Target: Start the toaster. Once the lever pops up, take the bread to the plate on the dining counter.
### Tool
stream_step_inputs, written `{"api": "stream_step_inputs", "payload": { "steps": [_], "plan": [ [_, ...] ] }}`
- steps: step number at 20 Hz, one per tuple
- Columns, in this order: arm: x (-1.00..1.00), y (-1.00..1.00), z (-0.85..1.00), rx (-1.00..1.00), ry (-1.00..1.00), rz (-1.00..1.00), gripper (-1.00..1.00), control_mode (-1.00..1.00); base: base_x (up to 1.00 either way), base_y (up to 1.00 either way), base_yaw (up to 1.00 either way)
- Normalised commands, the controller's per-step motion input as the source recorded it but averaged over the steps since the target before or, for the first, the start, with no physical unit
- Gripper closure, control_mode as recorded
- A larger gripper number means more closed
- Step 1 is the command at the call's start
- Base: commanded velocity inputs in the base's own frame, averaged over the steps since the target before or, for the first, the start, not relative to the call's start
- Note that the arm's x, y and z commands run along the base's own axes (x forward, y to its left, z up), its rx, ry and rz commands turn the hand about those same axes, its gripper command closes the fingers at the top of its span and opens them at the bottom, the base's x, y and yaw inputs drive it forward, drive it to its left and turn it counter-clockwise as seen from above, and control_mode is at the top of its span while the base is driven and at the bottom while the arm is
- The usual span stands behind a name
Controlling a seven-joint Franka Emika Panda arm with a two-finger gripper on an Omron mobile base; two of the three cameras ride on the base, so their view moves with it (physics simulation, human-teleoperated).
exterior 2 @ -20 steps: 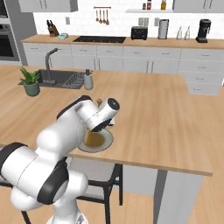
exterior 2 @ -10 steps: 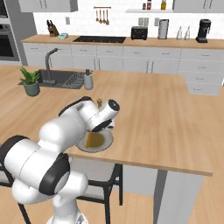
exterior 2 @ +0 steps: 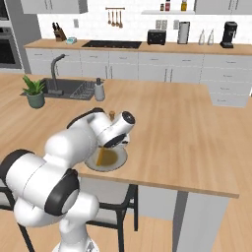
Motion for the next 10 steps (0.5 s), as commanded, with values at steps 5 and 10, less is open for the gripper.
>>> {"api": "stream_step_inputs", "payload": {
  "steps": [5, 10],
  "plan": [
    [0.24, 0.0, -0.26, 0.0, 0.0, 0.04, 1.0, -1.0, 0.0, 0.0, 0.0],
    [0.13, -0.01, -0.37, 0.0, 0.0, 0.04, -1.0, -1.0, 0.0, 0.0, 0.0]
  ]
}}
